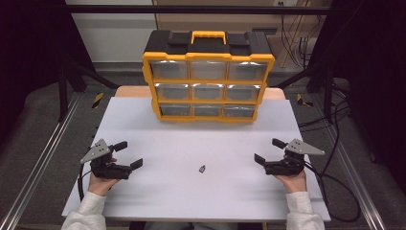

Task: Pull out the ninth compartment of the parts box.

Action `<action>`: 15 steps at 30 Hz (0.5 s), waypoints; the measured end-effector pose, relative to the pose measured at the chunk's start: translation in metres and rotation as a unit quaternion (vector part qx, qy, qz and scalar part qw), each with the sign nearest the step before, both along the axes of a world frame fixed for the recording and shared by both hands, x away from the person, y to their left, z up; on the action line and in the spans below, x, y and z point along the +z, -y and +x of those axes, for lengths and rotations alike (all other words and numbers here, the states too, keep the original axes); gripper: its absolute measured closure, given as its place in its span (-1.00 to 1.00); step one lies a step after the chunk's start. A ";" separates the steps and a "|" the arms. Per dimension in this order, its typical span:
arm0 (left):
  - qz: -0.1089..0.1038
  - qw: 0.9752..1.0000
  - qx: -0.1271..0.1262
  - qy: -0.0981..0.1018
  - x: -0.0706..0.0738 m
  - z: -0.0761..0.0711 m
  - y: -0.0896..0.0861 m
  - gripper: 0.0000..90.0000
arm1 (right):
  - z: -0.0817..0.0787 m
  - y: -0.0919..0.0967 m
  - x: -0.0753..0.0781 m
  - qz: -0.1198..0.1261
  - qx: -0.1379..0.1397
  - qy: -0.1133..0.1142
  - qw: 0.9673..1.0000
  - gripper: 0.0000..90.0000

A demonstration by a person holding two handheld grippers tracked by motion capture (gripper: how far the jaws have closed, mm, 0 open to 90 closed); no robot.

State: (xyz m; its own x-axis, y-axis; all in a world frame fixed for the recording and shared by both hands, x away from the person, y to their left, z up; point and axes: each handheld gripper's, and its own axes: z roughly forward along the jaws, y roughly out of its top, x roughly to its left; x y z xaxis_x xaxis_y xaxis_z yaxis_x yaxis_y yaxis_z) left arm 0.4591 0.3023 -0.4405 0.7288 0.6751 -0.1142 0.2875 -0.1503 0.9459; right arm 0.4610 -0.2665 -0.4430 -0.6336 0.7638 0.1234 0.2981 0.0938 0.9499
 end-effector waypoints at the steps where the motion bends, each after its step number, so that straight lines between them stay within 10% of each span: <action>1: 0.001 1.000 0.000 0.000 0.000 0.000 0.000 -1.00 | 0.000 0.000 0.000 0.000 0.000 0.000 1.000 -0.99; 15: -0.001 1.000 0.000 0.000 -0.002 0.000 0.000 -1.00 | 0.000 -0.006 0.006 -0.024 0.010 0.005 1.000 -0.99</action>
State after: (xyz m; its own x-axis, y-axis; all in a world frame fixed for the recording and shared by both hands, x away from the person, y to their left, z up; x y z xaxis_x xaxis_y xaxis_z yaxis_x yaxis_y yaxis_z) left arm 0.4588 0.3024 -0.4423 0.7285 0.6751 -0.1164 0.2884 -0.1480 0.9460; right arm 0.4610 -0.2603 -0.4368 -0.6505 0.7552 0.0808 0.2863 0.1454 0.9470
